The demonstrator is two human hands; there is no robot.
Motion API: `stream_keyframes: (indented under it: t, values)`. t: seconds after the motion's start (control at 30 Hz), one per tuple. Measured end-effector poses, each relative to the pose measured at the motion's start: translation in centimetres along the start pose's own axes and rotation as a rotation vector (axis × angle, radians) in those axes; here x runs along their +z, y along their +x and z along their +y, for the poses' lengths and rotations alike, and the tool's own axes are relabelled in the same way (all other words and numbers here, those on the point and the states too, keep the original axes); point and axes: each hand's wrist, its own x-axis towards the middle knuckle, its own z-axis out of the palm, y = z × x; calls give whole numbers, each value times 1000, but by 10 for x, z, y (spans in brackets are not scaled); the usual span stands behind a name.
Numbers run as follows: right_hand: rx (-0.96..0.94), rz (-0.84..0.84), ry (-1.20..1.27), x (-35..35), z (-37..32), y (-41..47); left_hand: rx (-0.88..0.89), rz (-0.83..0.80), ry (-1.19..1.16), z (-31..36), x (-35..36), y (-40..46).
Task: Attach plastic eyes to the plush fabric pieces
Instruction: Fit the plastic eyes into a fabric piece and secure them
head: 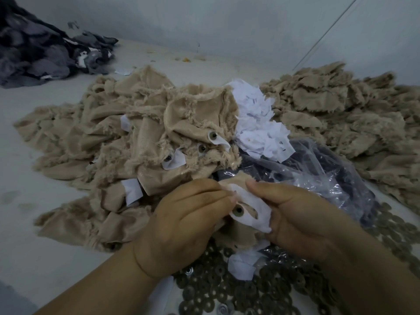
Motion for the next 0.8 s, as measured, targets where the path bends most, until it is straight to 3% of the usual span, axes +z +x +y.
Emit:
stream_keyframes:
  t: [0.17, 0.5, 0.8]
  values:
    - [-22, -37, 70, 1, 3, 1, -21, -15, -22, -1, 1, -1]
    - [-78, -39, 107, 5, 12, 4, -352, -2, -241, 3, -2, 1]
    - [-42, -63, 157, 12, 14, 2, -296, -117, -288, 2, 3, 2]
